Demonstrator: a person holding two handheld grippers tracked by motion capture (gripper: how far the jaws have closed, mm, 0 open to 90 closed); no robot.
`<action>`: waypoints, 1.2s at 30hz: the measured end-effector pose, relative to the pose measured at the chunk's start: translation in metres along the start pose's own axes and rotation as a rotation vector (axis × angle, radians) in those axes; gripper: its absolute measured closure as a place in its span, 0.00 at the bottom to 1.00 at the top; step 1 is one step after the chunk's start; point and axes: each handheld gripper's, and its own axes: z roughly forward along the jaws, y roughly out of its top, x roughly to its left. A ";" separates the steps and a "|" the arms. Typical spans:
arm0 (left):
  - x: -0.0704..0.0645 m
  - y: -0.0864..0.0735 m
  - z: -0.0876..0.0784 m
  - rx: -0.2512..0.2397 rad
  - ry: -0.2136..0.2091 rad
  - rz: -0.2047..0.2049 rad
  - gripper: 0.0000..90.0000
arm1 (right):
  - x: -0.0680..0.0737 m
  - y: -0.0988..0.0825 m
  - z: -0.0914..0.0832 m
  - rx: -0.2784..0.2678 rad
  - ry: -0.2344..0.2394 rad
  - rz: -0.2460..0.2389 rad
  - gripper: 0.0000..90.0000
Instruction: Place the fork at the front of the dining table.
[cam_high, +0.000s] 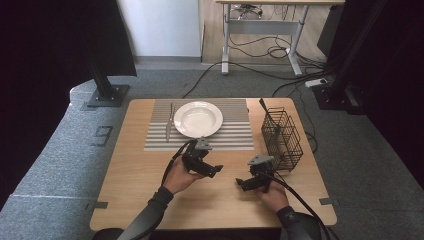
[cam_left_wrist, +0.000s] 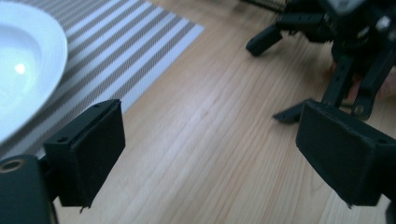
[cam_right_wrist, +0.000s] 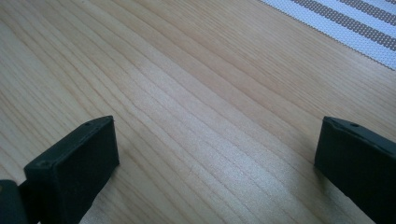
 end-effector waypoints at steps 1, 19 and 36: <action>0.000 0.000 0.000 0.000 0.000 0.000 0.11 | 0.000 0.000 0.000 0.000 0.000 0.000 0.00; -0.007 0.080 0.015 -0.043 -0.029 0.080 0.23 | 0.000 0.000 0.000 -0.002 -0.001 -0.006 0.00; -0.032 0.143 0.039 -0.063 -0.083 0.142 0.29 | 0.000 0.000 0.000 0.000 0.000 -0.003 0.00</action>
